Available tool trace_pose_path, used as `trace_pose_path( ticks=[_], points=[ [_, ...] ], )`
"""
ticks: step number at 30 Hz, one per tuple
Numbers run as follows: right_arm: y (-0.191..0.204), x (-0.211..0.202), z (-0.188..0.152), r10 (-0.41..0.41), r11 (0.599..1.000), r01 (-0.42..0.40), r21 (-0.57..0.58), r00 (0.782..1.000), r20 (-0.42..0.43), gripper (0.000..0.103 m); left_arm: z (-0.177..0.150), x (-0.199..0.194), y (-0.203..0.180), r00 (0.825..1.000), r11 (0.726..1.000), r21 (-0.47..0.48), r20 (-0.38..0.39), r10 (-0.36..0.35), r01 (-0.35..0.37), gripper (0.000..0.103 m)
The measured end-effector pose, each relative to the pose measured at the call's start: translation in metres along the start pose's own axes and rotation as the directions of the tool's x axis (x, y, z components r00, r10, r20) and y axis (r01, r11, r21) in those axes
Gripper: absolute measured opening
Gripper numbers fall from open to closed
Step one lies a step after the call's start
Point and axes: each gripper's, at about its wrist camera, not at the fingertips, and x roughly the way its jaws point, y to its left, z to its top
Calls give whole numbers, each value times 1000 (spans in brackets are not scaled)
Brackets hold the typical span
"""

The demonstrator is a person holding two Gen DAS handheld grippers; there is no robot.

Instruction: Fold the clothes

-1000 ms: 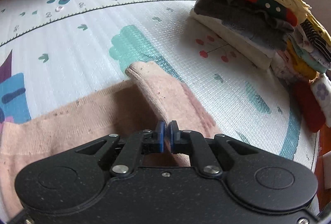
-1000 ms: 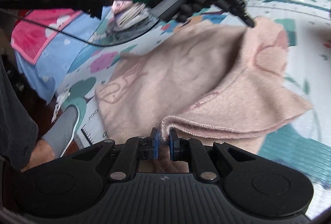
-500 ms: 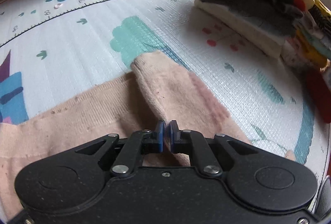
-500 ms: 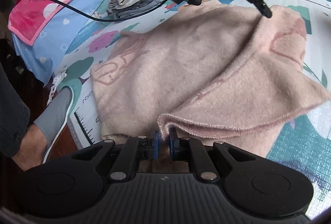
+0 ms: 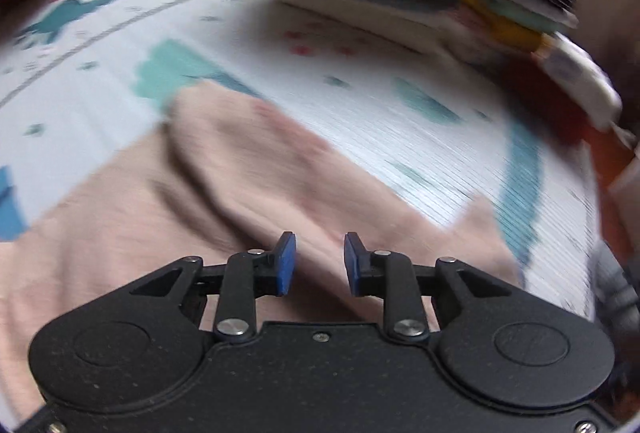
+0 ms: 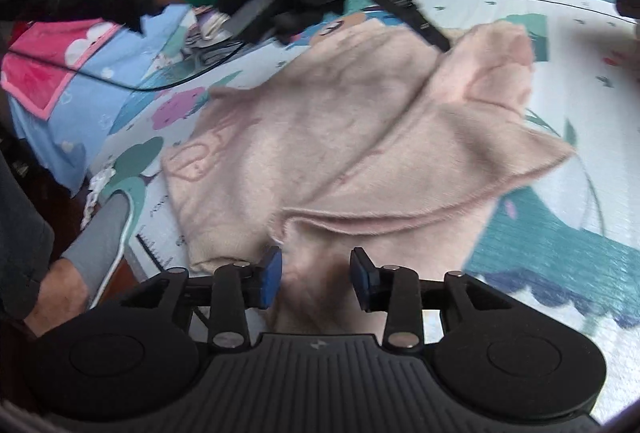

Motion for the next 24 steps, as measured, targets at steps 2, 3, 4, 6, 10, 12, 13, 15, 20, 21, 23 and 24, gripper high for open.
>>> trace_pose_path(
  ticks=[2, 3, 4, 6, 10, 12, 13, 15, 20, 21, 23, 24],
  points=[
    [-2, 8, -3, -18, 1000, 18, 1, 999, -27, 40, -14, 14, -10, 998, 997, 69, -47, 41, -38, 24],
    [-3, 16, -5, -34, 999, 33, -6, 997, -67, 42, -21, 21, -15, 996, 993, 104, -70, 62, -55, 26],
    [-3, 19, -6, -35, 999, 34, -15, 997, -72, 43, -20, 17, -14, 995, 994, 91, -70, 68, -61, 27],
    [-3, 16, -4, -22, 1000, 23, 4, 997, -69, 45, -19, 10, -12, 994, 995, 67, -71, 79, -74, 28],
    [-1, 7, -4, -18, 1000, 18, -19, 999, -39, 50, -21, 2, -23, 996, 978, 193, -22, 82, -76, 28],
    [-2, 12, -7, -25, 999, 23, -28, 998, -66, 50, -26, 13, -26, 987, 961, 253, -85, 137, -112, 28],
    [-2, 11, -7, -24, 999, 22, -28, 998, -64, 51, -24, 9, -26, 991, 965, 243, -66, 120, -101, 28],
    [-1, 7, -7, -19, 1000, 17, -24, 998, -52, 51, -17, -4, -25, 999, 975, 219, -18, 49, -43, 28],
    [1, 9, -11, -16, 999, 13, -42, 998, -68, 53, 5, 5, -33, 977, 959, 188, -51, -208, 214, 51],
    [2, 10, -11, -16, 999, 13, -45, 998, -68, 54, 6, 12, -38, 974, 955, 195, -63, -216, 224, 51],
    [3, 10, -10, -17, 999, 13, -53, 997, -70, 55, 7, 25, -43, 966, 945, 207, -103, -236, 253, 46],
    [4, 11, -11, -16, 998, 13, -53, 998, -69, 55, 5, 27, -49, 965, 935, 248, -124, -230, 255, 34]
  ],
)
